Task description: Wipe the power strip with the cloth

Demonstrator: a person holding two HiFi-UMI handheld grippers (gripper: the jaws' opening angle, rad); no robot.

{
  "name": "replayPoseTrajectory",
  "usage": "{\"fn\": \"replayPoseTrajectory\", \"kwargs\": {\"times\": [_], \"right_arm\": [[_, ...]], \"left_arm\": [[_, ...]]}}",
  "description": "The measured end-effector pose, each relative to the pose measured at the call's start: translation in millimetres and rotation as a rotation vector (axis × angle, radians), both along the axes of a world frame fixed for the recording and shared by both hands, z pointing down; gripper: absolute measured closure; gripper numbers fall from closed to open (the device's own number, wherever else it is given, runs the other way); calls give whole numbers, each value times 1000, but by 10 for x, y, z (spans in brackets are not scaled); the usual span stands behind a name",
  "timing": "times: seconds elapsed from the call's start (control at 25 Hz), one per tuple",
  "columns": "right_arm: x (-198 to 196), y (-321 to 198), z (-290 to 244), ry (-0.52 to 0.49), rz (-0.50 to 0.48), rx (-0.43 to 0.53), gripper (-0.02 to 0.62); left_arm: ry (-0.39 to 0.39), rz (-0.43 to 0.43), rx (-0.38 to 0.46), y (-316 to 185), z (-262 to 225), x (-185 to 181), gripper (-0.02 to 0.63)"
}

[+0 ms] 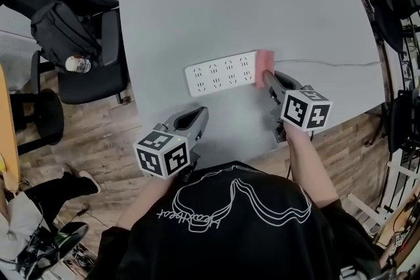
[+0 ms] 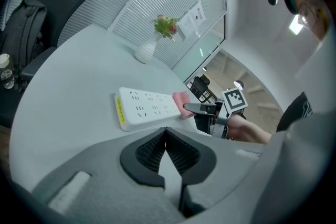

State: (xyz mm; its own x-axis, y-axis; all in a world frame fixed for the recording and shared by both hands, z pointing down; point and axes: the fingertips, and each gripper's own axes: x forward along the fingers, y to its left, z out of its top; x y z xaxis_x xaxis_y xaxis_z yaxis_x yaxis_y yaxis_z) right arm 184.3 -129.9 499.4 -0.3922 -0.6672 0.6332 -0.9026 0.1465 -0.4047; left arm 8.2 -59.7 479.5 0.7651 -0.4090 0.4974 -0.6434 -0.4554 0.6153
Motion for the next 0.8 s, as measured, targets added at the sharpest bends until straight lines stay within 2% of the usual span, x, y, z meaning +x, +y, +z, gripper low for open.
{"fn": "replayPoseTrajectory", "kwargs": {"times": [0.52, 0.68, 0.8], "right_arm": [[279, 113, -100, 84, 39, 51, 557], [224, 218, -345, 113, 8, 153, 557], [109, 363, -629, 115, -69, 269, 557]], "left_arm": [[2, -13, 25, 136, -96, 12, 594], [2, -29, 53, 215, -203, -66, 594], [9, -42, 83, 304, -331, -84, 594]]}}
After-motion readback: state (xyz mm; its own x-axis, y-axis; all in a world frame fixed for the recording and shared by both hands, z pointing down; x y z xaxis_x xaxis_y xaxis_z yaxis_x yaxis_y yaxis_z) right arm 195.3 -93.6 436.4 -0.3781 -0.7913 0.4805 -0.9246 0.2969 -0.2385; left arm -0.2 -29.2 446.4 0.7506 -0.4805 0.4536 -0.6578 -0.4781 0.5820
